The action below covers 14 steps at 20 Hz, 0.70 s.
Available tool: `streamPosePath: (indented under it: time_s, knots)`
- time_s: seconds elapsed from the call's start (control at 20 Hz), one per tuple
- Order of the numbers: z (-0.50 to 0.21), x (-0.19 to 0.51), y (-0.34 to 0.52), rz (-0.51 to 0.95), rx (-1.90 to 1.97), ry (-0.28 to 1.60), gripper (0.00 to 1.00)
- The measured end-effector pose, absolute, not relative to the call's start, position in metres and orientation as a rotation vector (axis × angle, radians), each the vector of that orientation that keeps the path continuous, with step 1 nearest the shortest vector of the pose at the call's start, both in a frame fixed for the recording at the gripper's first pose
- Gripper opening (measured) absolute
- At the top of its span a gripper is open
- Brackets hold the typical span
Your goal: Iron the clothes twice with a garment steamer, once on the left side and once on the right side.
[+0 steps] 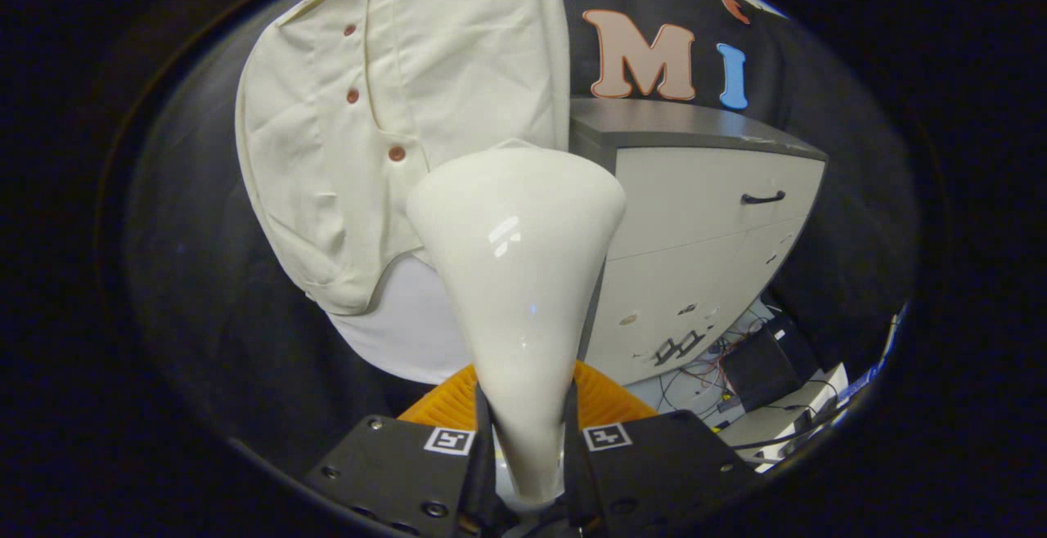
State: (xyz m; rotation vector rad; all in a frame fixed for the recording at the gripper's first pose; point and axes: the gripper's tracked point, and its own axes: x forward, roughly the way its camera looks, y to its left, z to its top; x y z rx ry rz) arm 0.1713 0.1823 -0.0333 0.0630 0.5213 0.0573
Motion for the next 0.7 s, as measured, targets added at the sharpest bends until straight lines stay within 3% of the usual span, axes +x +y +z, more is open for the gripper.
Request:
streamPosePath:
  time_s: [0.4, 0.7]
  knots:
    - [0.048, 0.143, 0.137, 0.014, 0.119, 0.394, 0.34]
    - [0.127, 0.177, 0.091, 0.004, 0.111, 0.290, 0.34]
